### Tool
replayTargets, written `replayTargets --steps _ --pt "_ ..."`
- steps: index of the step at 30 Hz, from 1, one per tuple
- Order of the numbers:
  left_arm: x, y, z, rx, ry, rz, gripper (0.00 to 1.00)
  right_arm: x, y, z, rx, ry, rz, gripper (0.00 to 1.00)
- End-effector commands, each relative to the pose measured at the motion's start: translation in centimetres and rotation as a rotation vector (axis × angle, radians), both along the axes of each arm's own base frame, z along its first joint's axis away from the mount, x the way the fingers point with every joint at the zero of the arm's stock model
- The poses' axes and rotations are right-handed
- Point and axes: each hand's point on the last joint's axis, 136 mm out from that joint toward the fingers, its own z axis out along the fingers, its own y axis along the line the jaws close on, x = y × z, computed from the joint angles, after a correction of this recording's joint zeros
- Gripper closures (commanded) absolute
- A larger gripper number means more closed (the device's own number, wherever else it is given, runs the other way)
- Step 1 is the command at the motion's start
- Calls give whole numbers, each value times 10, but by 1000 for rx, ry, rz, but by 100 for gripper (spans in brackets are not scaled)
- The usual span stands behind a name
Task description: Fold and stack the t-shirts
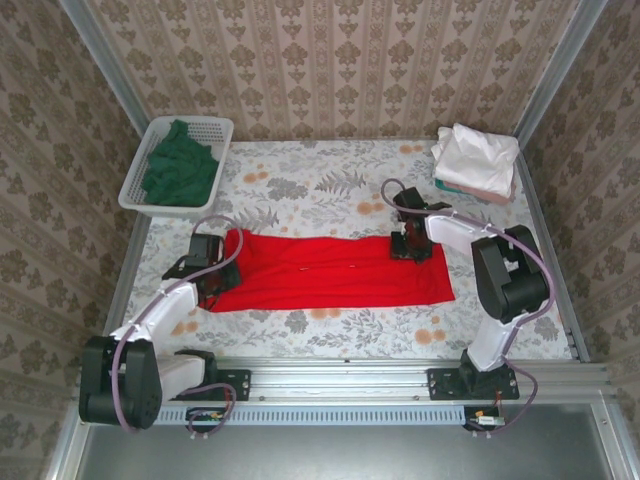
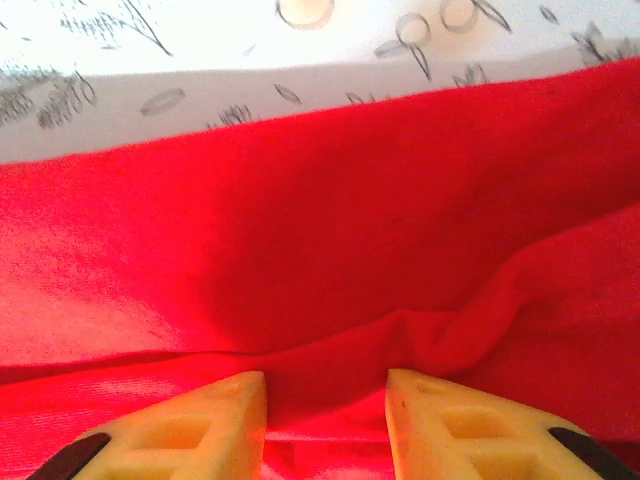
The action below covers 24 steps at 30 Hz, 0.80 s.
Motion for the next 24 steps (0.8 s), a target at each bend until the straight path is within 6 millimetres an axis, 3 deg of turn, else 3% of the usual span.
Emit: replayTargets --steps 1,4,9,11,12,15,20,24 --pt "-5 4 -7 -1 37 24 99 -15 -16 4 -73 18 -9 62" --pt "-6 5 -9 2 47 29 98 -21 -27 3 -95 26 -27 59" --pt "-7 4 -11 -1 61 27 93 -18 -30 23 -62 -32 -55 56" --pt "-8 4 -10 -6 70 32 90 -16 -45 27 -75 -52 -102 54" --pt "-8 3 -9 -12 69 33 94 -16 -56 23 -53 -41 -145 53" --pt "-12 1 -4 -35 59 36 85 -13 -67 24 -11 -36 -192 56" --pt "-21 0 7 -57 30 50 74 12 -41 59 66 -187 -167 55" --pt "-23 -1 18 -79 4 53 73 37 -36 43 45 -143 -153 57"
